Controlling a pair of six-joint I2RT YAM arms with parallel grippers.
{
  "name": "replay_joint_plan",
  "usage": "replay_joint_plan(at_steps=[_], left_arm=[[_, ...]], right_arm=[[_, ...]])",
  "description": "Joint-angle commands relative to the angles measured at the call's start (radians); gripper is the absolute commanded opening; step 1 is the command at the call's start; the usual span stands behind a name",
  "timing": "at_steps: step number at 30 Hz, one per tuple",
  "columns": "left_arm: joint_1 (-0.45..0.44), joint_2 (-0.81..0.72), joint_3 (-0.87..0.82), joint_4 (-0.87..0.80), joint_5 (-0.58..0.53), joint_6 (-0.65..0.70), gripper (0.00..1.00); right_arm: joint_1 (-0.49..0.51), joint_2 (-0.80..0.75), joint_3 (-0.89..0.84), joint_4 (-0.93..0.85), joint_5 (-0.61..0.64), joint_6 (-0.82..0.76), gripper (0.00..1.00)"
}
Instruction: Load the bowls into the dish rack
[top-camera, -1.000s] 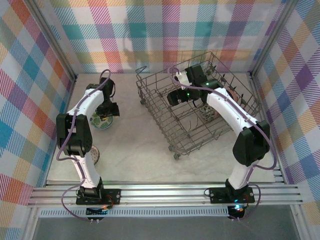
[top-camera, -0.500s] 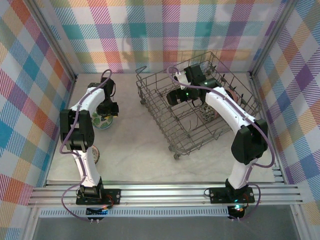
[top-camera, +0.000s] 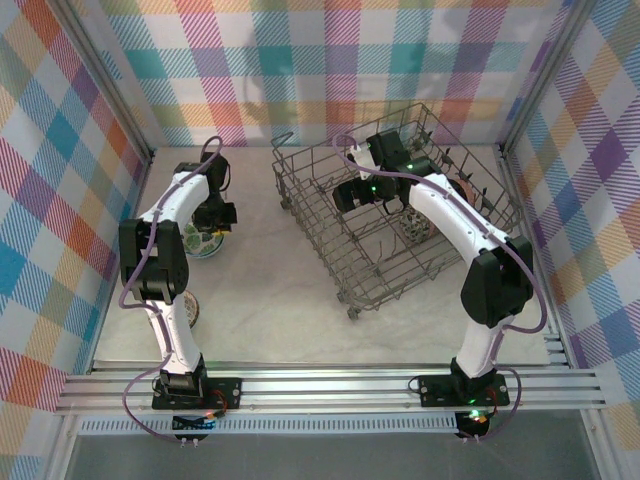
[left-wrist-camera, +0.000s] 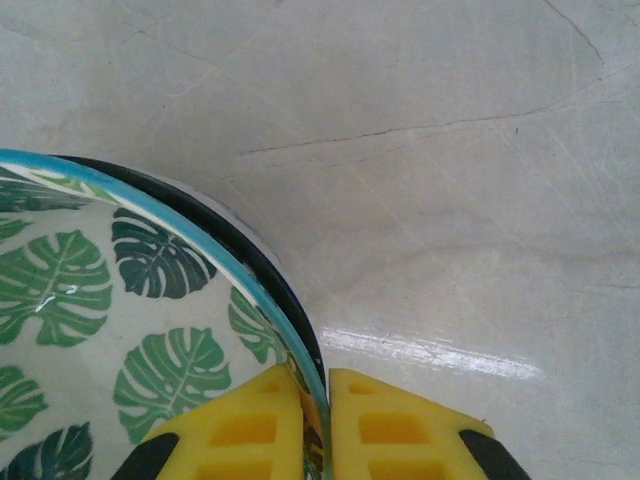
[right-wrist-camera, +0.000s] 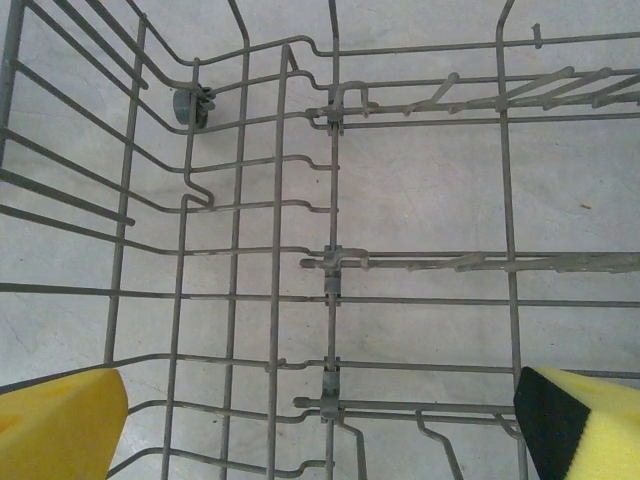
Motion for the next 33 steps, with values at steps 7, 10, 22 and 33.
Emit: replay_joint_plan(at_steps=[7, 10, 22, 33], left_arm=[[0.011, -0.032, 0.063, -0.036, 0.048, -0.003, 0.08], [0.01, -0.041, 0.063, -0.042, 0.05, -0.01, 0.07], [0.009, -0.123, 0.058, -0.056, 0.019, -0.05, 0.03], [0.01, -0.236, 0.051, -0.034, 0.01, -0.09, 0.01]], right_arm=[[0.0, 0.011, 0.028, 0.009, -0.006, 0.014, 1.0], [0.0, 0.008, 0.025, 0.012, -0.011, 0.012, 1.0], [0.0, -0.023, 0.008, 0.023, -0.016, 0.005, 1.0], [0.0, -0.073, -0.024, 0.039, -0.039, 0.007, 1.0]])
